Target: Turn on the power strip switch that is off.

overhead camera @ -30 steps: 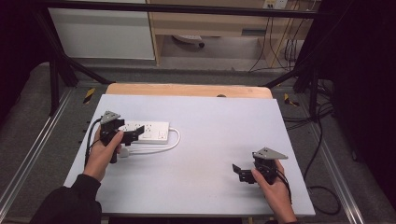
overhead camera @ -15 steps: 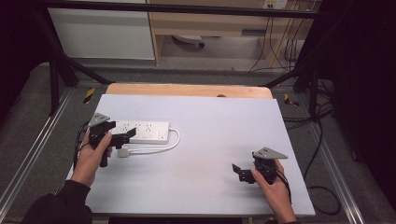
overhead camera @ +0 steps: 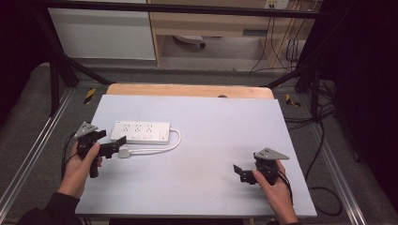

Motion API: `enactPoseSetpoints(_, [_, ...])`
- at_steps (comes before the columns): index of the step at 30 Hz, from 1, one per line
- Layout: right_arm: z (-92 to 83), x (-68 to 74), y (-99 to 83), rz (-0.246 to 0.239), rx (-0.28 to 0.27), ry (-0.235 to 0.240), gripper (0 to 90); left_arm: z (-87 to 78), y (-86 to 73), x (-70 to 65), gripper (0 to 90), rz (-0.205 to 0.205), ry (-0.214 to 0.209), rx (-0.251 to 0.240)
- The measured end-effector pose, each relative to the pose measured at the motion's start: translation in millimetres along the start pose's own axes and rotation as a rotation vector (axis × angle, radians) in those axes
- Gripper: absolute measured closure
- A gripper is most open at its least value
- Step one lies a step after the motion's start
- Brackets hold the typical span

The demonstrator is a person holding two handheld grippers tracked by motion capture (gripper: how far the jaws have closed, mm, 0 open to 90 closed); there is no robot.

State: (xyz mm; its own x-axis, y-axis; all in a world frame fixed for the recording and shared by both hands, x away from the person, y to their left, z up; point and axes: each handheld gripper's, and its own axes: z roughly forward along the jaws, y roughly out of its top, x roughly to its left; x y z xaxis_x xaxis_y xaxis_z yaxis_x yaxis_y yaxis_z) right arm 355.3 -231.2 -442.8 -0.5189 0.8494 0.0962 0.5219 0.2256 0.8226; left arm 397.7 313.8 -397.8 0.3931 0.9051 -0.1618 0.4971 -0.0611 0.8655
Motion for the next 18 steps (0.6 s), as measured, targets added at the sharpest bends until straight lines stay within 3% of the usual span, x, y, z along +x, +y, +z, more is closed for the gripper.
enactPoseSetpoints(12, [0.2,-0.3,-0.1,0.003,0.0,0.001,2.6,-14.3,-9.2,5.9,7.5,0.005,0.01,0.011])
enactPoseSetpoints(18, [0.5,0.0,-0.1,0.001,0.001,0.0,2.6,-23.0,-12.2,1.9,8.2,0.016,0.007,0.001])
